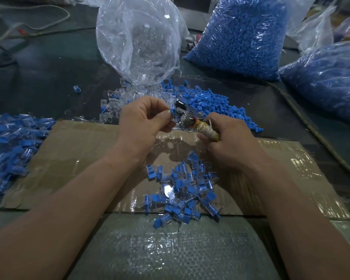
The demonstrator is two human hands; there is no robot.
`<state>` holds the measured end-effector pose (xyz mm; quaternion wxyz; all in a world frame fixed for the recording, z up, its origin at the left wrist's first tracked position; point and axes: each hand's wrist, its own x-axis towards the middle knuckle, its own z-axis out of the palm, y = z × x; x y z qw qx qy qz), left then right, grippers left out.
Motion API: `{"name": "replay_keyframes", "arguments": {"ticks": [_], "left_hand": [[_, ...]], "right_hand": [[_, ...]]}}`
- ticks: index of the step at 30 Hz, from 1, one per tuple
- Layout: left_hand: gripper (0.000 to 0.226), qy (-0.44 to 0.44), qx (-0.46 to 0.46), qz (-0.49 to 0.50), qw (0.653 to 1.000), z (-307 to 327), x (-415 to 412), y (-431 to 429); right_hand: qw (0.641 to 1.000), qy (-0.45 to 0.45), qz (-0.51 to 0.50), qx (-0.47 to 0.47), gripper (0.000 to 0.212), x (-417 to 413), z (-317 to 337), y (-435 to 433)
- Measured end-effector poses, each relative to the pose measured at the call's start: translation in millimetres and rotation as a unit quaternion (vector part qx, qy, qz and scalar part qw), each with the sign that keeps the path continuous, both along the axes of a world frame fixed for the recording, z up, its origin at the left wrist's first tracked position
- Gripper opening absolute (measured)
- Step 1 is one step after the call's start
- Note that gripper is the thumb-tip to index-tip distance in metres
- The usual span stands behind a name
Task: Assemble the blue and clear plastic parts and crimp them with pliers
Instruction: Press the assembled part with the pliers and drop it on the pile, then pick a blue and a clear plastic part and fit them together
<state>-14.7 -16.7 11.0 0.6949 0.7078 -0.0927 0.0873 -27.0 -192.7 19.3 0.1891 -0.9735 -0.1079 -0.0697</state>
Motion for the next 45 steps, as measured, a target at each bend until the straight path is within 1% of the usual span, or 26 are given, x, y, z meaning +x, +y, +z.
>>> {"name": "replay_keyframes", "arguments": {"ticks": [10, 15, 19, 22, 24, 26, 28, 31, 33, 35, 37, 38, 39, 40, 41, 42, 43, 45], "left_hand": [[0.022, -0.013, 0.024, 0.017, 0.999, -2, 0, 1], [0.021, 0.007, 0.002, 0.02, 1.0, -1, -1, -1], [0.017, 0.036, -0.002, 0.01, 0.999, 1, 0, 0], [0.012, 0.105, 0.0, -0.051, 0.993, 5, 2, 8], [0.006, 0.151, 0.015, -0.124, 0.981, 7, 2, 14], [0.005, 0.175, 0.042, -0.202, 0.963, 8, 1, 18], [0.009, 0.192, 0.06, -0.263, 0.944, 8, 0, 19], [0.014, 0.181, 0.119, -0.318, 0.923, 9, 0, 21], [0.018, 0.178, 0.122, -0.344, 0.914, 9, -2, 21], [0.017, 0.195, 0.062, -0.315, 0.927, 9, -3, 19], [0.01, 0.204, -0.008, -0.218, 0.954, 6, 0, 17], [0.007, 0.194, -0.022, -0.152, 0.969, 3, 3, 17], [0.005, 0.167, -0.001, -0.078, 0.983, 0, 7, 17], [0.007, 0.129, 0.054, -0.006, 0.99, -4, 12, 18], [0.011, 0.089, 0.116, 0.049, 0.988, -8, 17, 18], [0.016, 0.057, 0.165, 0.079, 0.981, -11, 19, 18], [0.023, 0.037, 0.201, 0.082, 0.975, -12, 20, 17], [0.037, -0.002, 0.279, 0.03, 0.96, -16, 20, 16]], "right_hand": [[1.0, -0.003, -0.009, 0.005, 0.01, -2, 0, 4], [1.0, -0.021, -0.009, 0.001, 0.014, 0, -3, 2], [0.998, -0.041, -0.013, 0.034, 0.014, 0, -3, -5], [0.996, -0.045, -0.052, 0.06, 0.017, 1, -1, -17], [0.995, -0.042, -0.081, 0.044, 0.026, 2, 1, -24], [0.994, -0.027, -0.107, 0.028, 0.036, 3, 3, -30], [0.993, -0.005, -0.12, 0.019, 0.039, 4, 3, -35], [0.992, 0.032, -0.124, 0.006, 0.046, 4, 4, -37], [0.991, 0.056, -0.124, -0.001, 0.051, 4, 4, -36], [0.99, 0.079, -0.12, -0.008, 0.054, 3, 5, -34], [0.988, 0.101, -0.117, -0.021, 0.058, 2, 5, -33], [0.987, 0.109, -0.115, -0.031, 0.059, 2, 6, -34], [0.986, 0.116, -0.113, -0.043, 0.061, 2, 6, -34], [0.985, 0.122, -0.11, -0.055, 0.062, 2, 7, -35], [0.984, 0.13, -0.105, -0.062, 0.061, 2, 8, -35], [0.983, 0.14, -0.098, -0.065, 0.06, 1, 9, -35], [0.982, 0.152, -0.089, -0.066, 0.059, 1, 10, -34], [0.98, 0.172, -0.074, -0.063, 0.059, 0, 11, -32]]}}
